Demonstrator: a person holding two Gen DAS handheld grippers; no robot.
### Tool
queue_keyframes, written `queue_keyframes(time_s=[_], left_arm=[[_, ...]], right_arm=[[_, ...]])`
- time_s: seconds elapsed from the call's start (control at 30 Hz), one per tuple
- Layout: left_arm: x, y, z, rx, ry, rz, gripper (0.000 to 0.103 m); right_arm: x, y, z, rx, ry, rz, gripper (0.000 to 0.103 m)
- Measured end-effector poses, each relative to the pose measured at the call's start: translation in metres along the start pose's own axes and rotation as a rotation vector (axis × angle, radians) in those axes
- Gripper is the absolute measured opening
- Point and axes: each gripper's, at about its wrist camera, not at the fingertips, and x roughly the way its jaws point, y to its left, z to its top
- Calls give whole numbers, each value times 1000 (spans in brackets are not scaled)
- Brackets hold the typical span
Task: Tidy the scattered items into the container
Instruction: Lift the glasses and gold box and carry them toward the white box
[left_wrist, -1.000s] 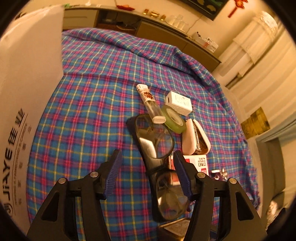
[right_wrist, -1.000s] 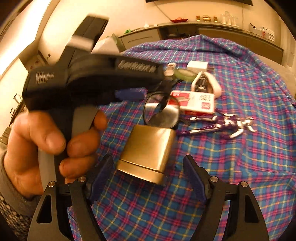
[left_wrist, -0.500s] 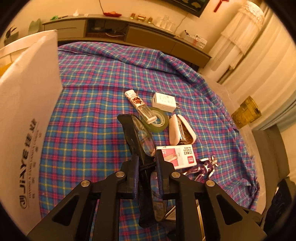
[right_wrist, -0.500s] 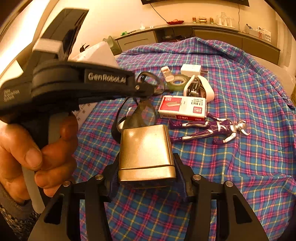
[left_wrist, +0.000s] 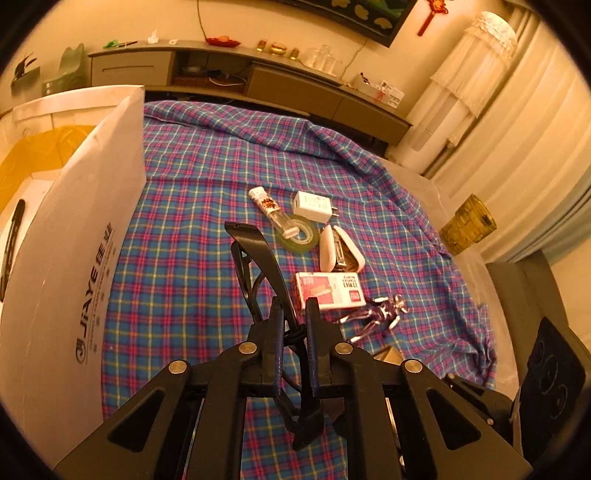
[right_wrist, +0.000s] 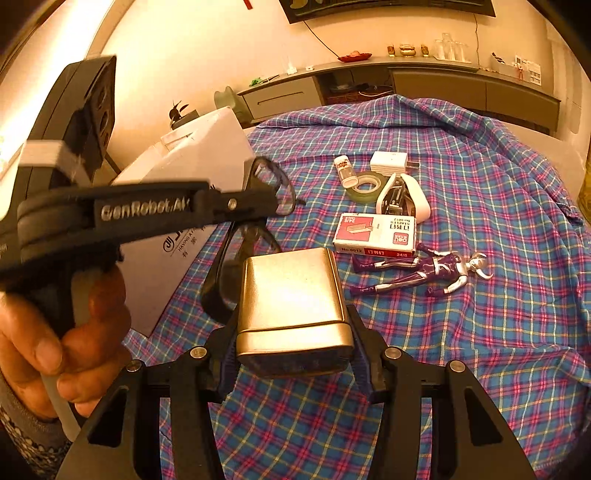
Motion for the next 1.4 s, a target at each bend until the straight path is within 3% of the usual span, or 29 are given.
queue_keyframes(time_s=[0.63, 1.4], left_arm=[[-77, 26, 0, -28, -133, -65, 11], [-142, 71, 7, -67, -249, -92, 11]], right_arm=[[-23, 23, 2, -54, -75, 37, 51], [-44, 90, 15, -60, -128, 91, 51]])
